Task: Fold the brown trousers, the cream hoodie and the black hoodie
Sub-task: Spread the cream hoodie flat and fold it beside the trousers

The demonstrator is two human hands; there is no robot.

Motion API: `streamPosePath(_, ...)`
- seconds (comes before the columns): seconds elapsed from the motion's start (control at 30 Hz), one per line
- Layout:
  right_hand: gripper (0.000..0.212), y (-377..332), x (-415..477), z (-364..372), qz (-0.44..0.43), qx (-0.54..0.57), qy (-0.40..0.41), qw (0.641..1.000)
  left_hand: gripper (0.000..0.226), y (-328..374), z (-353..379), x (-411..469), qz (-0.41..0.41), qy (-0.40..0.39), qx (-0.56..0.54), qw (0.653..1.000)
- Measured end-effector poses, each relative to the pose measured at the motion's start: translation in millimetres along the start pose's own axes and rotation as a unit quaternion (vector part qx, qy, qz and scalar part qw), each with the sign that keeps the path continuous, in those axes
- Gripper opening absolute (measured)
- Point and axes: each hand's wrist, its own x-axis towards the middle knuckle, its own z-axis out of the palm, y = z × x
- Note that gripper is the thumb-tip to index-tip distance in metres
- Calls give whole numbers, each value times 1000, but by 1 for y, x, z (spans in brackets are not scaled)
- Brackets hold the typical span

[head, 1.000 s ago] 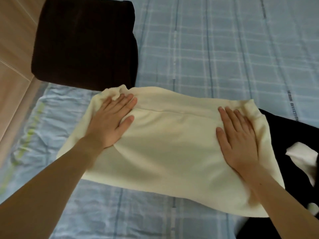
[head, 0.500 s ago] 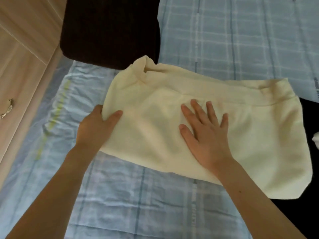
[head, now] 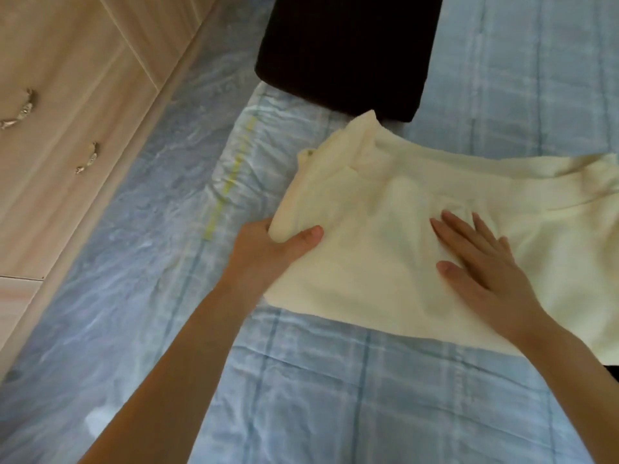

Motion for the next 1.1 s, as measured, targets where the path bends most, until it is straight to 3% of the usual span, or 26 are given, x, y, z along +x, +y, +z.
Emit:
streamPosePath(0.2, 56, -65, -26, 37, -56, 35, -46, 997, 49, -29, -82, -38, -27, 66, 23, 997)
streamPosePath(0.33, 61, -106, -36, 67, -35, -62, 4, 997, 45, -48, -111, -47, -44, 77, 24, 996)
streamPosePath(0.4, 61, -123, -36, 78, -24, -85, 54, 995, 63, -52, -112, -50, -11, 57, 52, 997)
streamPosePath(0.47, 58, -133, -29, 87, -22, -103, 66, 992, 80, -51, -115, -52, 27, 18, 12, 999)
streamPosePath(0.53, 59, -134, -18, 96, 5, -133, 38, 990, 81, -53, -119, -54, 83, -30, -12, 996)
streamPosePath(0.63, 62, -132, -12, 117, 38, -211, 27, 976, 65, -55, -124, -52, 149, -79, 120, 978)
streamPosePath(0.77, 62, -135, -8, 109, 17, -189, 11, 982, 50, -58, -126, -40, 90, -99, 108, 985)
streamPosePath(0.87, 61, -116, -14, 89, 2, -199, 55, 978, 59, -60, -127, -38, 74, -90, 96, 989)
streamPosePath(0.97, 62, -96, -18, 91, 44, -229, 15, 972, 70, -58, -122, -41, 58, -87, 79, 991)
streamPosePath(1.1, 64, -94, -14, 91, 34, -189, -5, 981, 84, -38, -111, -55, 31, -85, 7, 996)
